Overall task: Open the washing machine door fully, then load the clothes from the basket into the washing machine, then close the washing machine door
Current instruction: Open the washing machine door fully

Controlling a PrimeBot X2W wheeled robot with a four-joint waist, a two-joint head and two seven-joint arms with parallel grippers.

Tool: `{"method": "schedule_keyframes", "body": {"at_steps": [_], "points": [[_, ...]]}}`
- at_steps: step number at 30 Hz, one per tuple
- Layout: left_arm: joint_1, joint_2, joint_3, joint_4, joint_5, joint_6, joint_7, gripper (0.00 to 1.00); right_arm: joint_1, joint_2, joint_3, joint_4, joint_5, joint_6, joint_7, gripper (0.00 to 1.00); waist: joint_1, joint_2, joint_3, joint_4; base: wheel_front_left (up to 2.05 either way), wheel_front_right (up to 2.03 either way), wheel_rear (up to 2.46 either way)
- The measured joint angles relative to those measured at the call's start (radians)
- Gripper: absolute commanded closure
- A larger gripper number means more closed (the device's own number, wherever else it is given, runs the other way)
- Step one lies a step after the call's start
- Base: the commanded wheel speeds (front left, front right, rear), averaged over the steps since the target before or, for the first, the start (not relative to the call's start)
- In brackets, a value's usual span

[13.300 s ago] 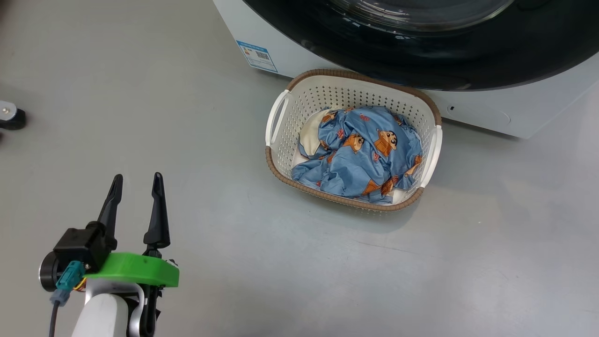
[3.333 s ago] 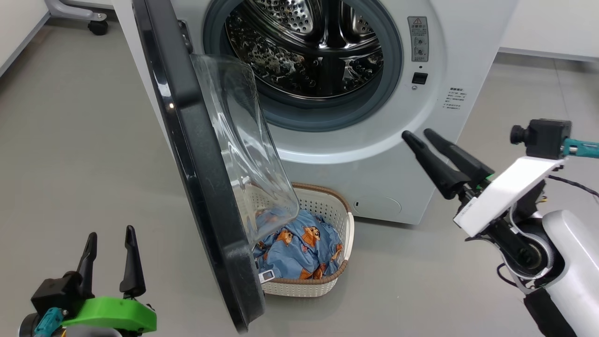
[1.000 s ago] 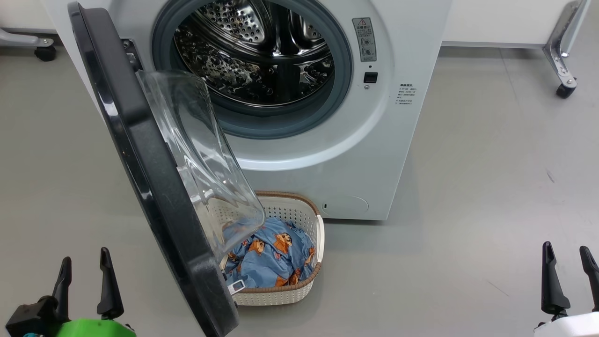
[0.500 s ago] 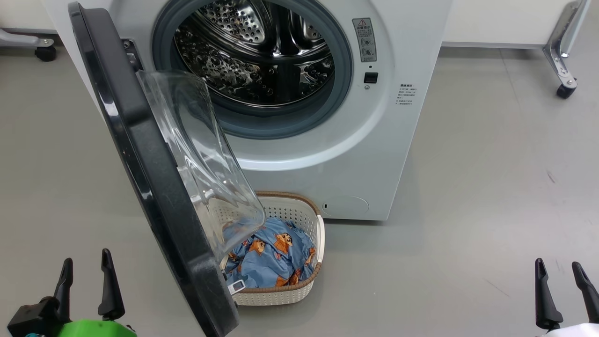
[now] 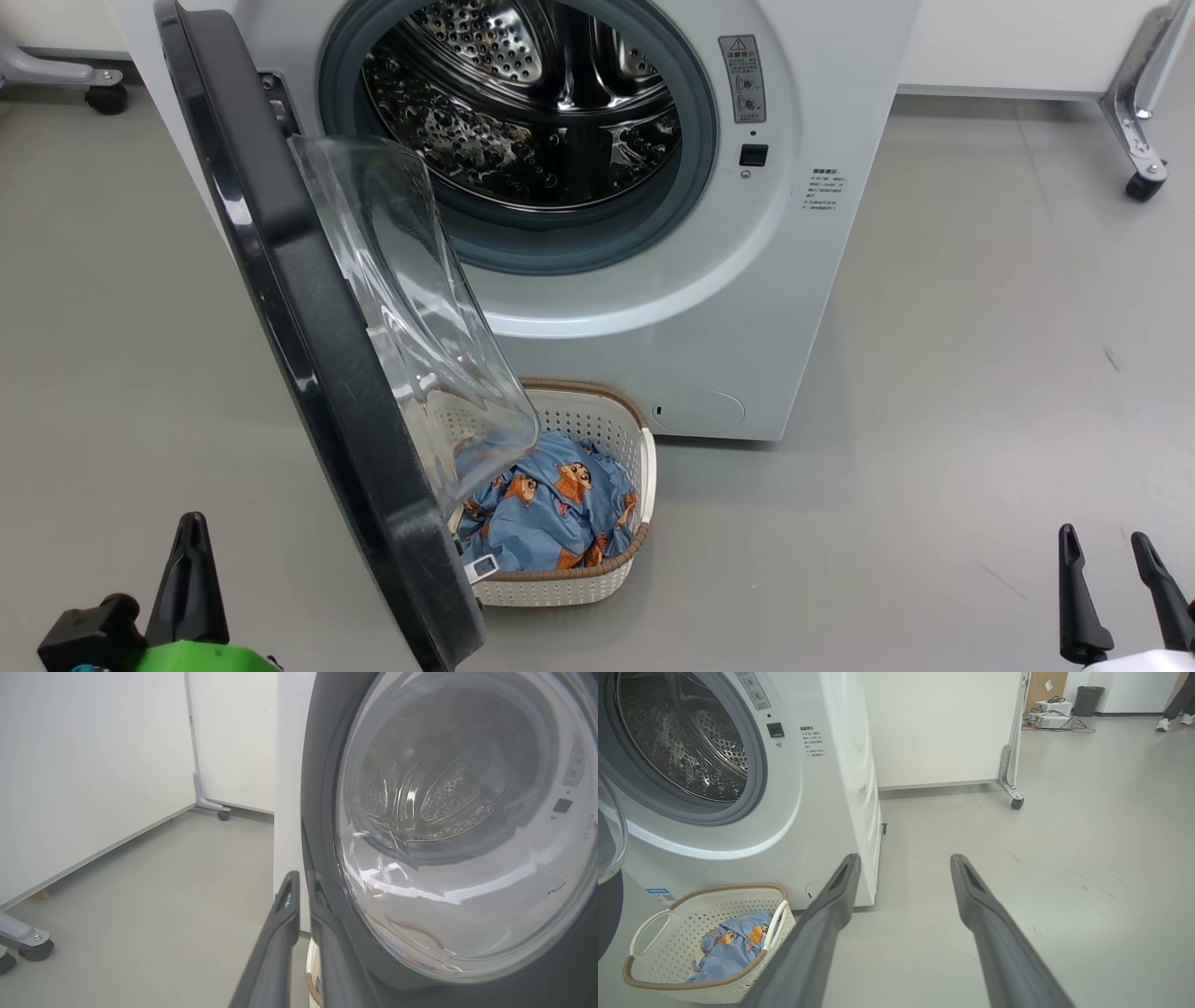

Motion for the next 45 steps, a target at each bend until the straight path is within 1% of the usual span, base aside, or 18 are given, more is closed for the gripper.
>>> {"method": "schedule_keyframes", "body": {"at_steps": [10, 16, 23, 26, 33, 36, 39, 42, 45], "points": [[0.001, 0.000, -0.005, 0.024, -0.015, 0.000, 0.000, 1.00, -0.003, 0.010, -0.009, 0.004, -0.009, 0.000, 0.000, 0.00, 0.0000, 0.0000, -0.003, 0.010, 0.00, 0.00, 0.00], [-0.007, 0.000, 0.032, -0.028, -0.021, 0.000, 0.000, 1.00, -0.003, 0.021, -0.029, 0.004, -0.010, 0.000, 0.000, 0.00, 0.0000, 0.0000, -0.005, 0.021, 0.00, 0.00, 0.00], [-0.060, 0.000, 0.054, -0.150, -0.017, 0.000, 0.000, 1.00, -0.003, 0.029, -0.043, 0.001, -0.010, 0.000, 0.000, 0.00, 0.0000, 0.0000, -0.004, 0.054, 0.00, 0.00, 0.00], [-0.079, 0.000, 0.053, -0.224, 0.018, 0.003, 0.000, 1.00, -0.002, 0.032, -0.043, 0.000, -0.010, 0.000, 0.000, 0.00, 0.0000, 0.0000, -0.004, 0.068, 0.00, 0.00, 0.00], [-0.110, 0.000, 0.008, -0.415, 0.029, 0.003, -0.002, 1.00, 0.000, 0.037, -0.039, -0.005, -0.010, 0.000, 0.000, 0.00, 0.0000, 0.0000, -0.007, 0.101, 0.00, 0.00, 0.00], [-0.113, 0.001, -0.046, -0.486, 0.032, 0.003, -0.006, 1.00, 0.001, 0.037, -0.039, -0.006, -0.010, 0.000, 0.000, 0.00, 0.0000, 0.0000, -0.009, 0.113, 0.00, 0.00, 0.00], [-0.115, 0.002, -0.137, -0.542, 0.011, 0.003, -0.006, 1.00, 0.002, 0.041, -0.039, -0.005, -0.010, 0.000, 0.000, 0.00, 0.0000, 0.0000, -0.011, 0.125, 0.00, 0.00, 0.00], [-0.112, 0.005, -0.274, -0.566, 0.004, 0.003, 0.002, 1.00, 0.002, 0.047, -0.035, -0.004, -0.010, 0.000, 0.000, 0.00, 0.0000, 0.0000, -0.014, 0.137, 0.00, 0.00, 0.00], [-0.101, 0.032, -0.412, -0.591, -0.033, 0.003, 0.043, 1.00, 0.002, 0.054, -0.025, -0.004, -0.010, 0.000, 0.000, 0.00, 0.0000, 0.0000, -0.020, 0.145, 0.00, 0.00, 0.00]]}}
